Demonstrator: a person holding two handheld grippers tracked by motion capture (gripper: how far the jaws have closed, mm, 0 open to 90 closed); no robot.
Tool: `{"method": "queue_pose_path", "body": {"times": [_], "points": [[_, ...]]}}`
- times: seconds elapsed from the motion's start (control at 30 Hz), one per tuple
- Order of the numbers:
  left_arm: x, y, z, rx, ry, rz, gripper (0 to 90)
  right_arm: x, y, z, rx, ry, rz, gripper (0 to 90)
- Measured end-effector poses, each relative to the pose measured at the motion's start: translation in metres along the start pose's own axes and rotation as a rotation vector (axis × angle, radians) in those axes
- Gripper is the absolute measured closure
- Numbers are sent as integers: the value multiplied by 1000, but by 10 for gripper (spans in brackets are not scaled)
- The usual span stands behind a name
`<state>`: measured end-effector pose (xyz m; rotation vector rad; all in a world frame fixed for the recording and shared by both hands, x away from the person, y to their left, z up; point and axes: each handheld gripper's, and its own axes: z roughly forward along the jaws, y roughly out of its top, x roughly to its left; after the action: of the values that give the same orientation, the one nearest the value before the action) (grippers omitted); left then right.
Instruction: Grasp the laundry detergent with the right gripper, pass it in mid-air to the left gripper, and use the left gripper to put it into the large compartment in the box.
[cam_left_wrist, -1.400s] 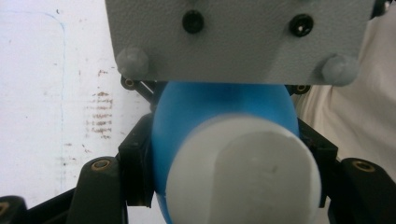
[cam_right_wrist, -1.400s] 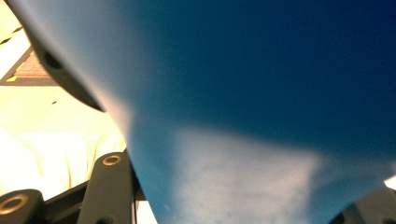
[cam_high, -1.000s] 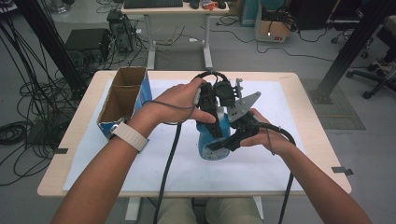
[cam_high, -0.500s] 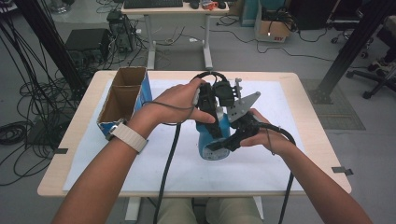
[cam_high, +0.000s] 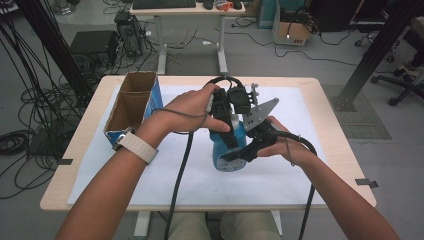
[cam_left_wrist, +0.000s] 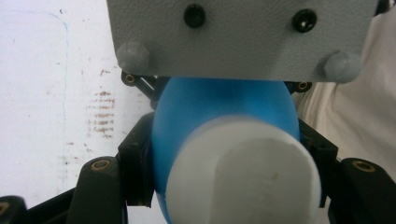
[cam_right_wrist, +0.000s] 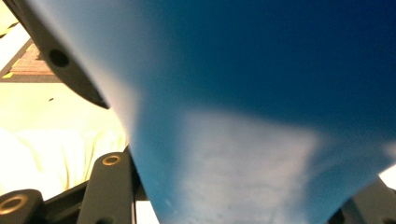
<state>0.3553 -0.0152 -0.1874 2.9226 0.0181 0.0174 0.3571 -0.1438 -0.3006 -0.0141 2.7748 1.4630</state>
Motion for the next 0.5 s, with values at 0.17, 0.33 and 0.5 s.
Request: {"method": "queue_pose_path", "body": {"times": [0.17,0.33,0.5], "points": [[0,-1,0,-1,1,2,375,0,1,0,3,-1,1,430],[-1,-1,-1,-6,4,1,375,0,2,0,6,-4,-4,430],[0,-1,-2,-6,4,2,375,0,3,0,4,-4,-8,429]]}}
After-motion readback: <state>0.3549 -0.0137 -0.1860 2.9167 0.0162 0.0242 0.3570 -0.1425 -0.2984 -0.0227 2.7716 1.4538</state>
